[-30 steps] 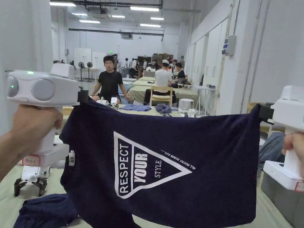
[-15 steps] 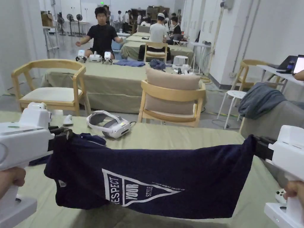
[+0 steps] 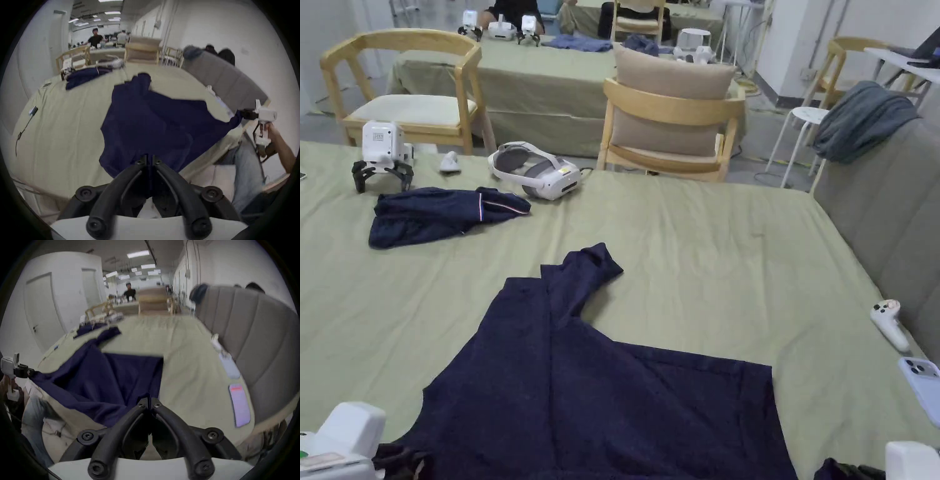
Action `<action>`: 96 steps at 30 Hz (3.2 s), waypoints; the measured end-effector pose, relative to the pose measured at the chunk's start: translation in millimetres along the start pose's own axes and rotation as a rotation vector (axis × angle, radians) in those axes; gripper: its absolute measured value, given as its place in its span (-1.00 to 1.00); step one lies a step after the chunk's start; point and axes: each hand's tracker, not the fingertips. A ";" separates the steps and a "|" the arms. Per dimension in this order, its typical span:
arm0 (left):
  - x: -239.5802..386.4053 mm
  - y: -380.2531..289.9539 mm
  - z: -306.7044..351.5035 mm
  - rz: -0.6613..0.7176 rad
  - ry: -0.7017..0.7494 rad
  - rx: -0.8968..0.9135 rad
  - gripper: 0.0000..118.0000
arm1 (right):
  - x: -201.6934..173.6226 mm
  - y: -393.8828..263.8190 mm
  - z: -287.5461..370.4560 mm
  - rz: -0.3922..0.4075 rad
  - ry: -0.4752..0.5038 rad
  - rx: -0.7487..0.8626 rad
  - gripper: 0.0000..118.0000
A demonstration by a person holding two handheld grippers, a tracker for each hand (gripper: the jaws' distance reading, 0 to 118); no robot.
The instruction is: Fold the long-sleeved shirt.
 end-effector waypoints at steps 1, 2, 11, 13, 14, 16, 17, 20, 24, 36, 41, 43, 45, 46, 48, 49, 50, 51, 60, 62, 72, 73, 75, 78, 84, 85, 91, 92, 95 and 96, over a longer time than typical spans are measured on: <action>2.4 -5.1 -6.0 0.006 0.031 -0.038 -0.84 | -2.6 -8.8 -7.4 0.002 -0.008 -0.051 -0.99; 2.5 -9.1 -11.7 0.026 0.026 -0.078 -0.84 | 1.1 -19.1 -21.3 -0.007 -0.010 -0.098 -0.99; -21.4 -32.0 -51.8 0.104 0.034 -0.146 -0.84 | 0.4 -37.4 -47.4 -0.058 -0.007 -0.233 -0.98; -24.7 -31.4 -50.4 0.134 0.050 -0.121 -0.65 | 1.0 -35.0 -44.5 -0.062 -0.014 -0.224 -0.66; -26.1 -30.0 -47.3 0.135 0.061 -0.094 -0.37 | 5.4 -33.2 -47.5 -0.034 -0.064 -0.217 -0.12; -18.0 -23.3 -40.0 0.131 0.074 -0.075 0.73 | 6.0 -27.0 -40.1 0.007 -0.112 -0.179 0.98; -18.0 -19.2 -34.4 0.141 0.091 -0.042 0.89 | 6.3 -22.3 -33.0 0.008 -0.113 -0.135 1.00; -19.0 9.0 -7.7 0.198 0.093 0.130 0.82 | -2.0 3.4 -2.9 -0.050 -0.107 0.033 0.98; -15.4 43.8 -6.5 0.212 0.144 0.247 0.70 | -25.1 35.7 15.7 -0.040 -0.116 0.245 0.92; 7.8 94.1 -50.0 0.195 0.221 0.416 -0.93 | -73.7 69.9 -37.6 -0.001 -0.169 0.398 -1.00; -8.0 127.3 -90.4 0.184 0.176 0.361 -0.93 | -72.0 74.2 -62.7 -0.037 -0.159 0.344 -1.00; -17.2 156.4 -113.7 0.165 0.152 0.326 -0.93 | -62.1 75.9 -81.8 -0.038 -0.159 0.325 -1.00; -27.1 189.8 -140.6 0.162 0.145 0.307 -0.93 | -59.0 80.6 -95.0 -0.044 -0.152 0.309 -1.00; -31.8 209.3 -156.1 0.161 0.146 0.292 -0.93 | -58.0 85.4 -96.5 -0.050 -0.152 0.302 -1.00; -38.9 254.6 -184.7 0.147 0.110 0.260 -0.91 | -55.0 90.9 -109.8 -0.057 -0.148 0.292 -1.00; -40.8 279.4 -204.3 0.137 0.124 0.252 -0.75 | -53.7 93.9 -117.5 -0.058 -0.144 0.285 -1.00; -41.9 301.3 -222.5 0.097 0.145 0.223 -0.46 | -51.9 97.8 -122.9 -0.058 -0.144 0.282 -1.00; -46.1 325.2 -246.3 0.075 0.147 0.206 0.01 | -50.4 100.7 -129.8 -0.057 -0.143 0.278 -1.00; -58.2 473.0 -405.3 0.090 0.063 -0.035 0.81 | -35.9 124.2 -186.1 -0.080 -0.133 0.249 -1.00; -64.4 484.7 -434.1 0.127 0.058 -0.108 0.75 | -35.5 126.9 -193.3 -0.089 -0.126 0.243 -1.00; -45.8 450.8 -421.4 0.198 0.053 -0.090 -0.82 | -40.0 112.4 -191.7 -0.118 -0.117 0.221 -1.00; -46.6 450.9 -406.9 0.195 0.053 -0.062 -0.82 | -41.3 112.1 -188.0 -0.118 -0.120 0.224 -1.00; -70.5 463.2 -394.7 0.183 0.071 0.036 -0.82 | -43.2 114.1 -179.1 -0.120 -0.119 0.235 -1.00; -83.8 468.5 -336.0 0.174 0.071 0.161 -0.82 | -46.7 112.6 -165.3 -0.119 -0.115 0.261 -1.00; -38.1 380.8 -193.1 0.160 0.148 0.387 -0.82 | -65.2 108.3 -122.9 -0.114 -0.093 0.313 -1.00; -34.9 367.3 -177.1 0.167 0.146 0.402 -0.82 | -69.1 105.5 -115.8 -0.112 -0.092 0.322 -1.00; -9.9 256.4 -100.2 0.200 0.211 0.460 -0.82 | -84.0 87.1 -79.4 -0.100 -0.068 0.354 -1.00; -6.9 238.5 -88.7 0.232 0.198 0.454 -0.82 | -84.8 83.7 -74.4 -0.097 -0.063 0.359 -1.00; 11.3 186.8 -65.0 0.282 0.211 0.458 -0.82 | -85.1 73.2 -64.9 -0.099 -0.054 0.363 -1.00; 18.6 171.8 -61.7 0.313 0.235 0.458 -0.82 | -85.8 70.8 -62.5 -0.094 -0.052 0.361 -1.00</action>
